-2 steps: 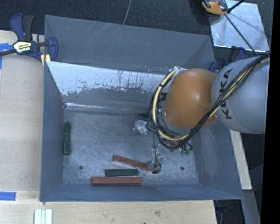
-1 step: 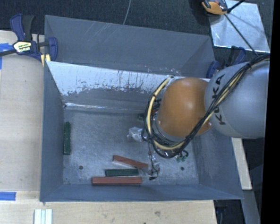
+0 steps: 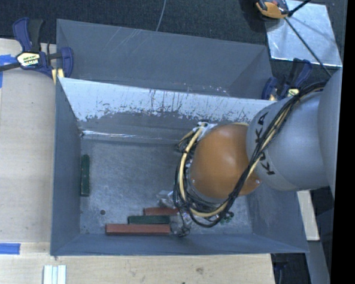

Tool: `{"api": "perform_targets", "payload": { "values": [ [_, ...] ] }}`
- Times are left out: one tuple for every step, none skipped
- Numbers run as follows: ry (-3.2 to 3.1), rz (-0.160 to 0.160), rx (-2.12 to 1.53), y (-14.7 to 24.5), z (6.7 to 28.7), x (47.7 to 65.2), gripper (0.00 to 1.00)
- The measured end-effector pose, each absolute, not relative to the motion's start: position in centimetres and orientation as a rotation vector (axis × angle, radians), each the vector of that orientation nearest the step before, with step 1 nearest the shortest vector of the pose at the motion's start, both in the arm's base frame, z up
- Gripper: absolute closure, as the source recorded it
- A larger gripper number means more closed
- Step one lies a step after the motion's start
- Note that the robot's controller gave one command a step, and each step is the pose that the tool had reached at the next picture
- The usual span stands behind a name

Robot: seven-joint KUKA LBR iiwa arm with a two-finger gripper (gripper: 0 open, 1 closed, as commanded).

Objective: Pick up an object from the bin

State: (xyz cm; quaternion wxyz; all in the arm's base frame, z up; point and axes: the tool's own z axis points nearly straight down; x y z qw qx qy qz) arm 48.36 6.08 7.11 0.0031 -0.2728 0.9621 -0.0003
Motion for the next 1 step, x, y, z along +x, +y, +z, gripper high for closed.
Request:
{"api": "perform_targets", "payload": {
  "values": [
    [3.017,0.0,-0.851,6.08,7.09,48.4,1.0]
  ]
}}
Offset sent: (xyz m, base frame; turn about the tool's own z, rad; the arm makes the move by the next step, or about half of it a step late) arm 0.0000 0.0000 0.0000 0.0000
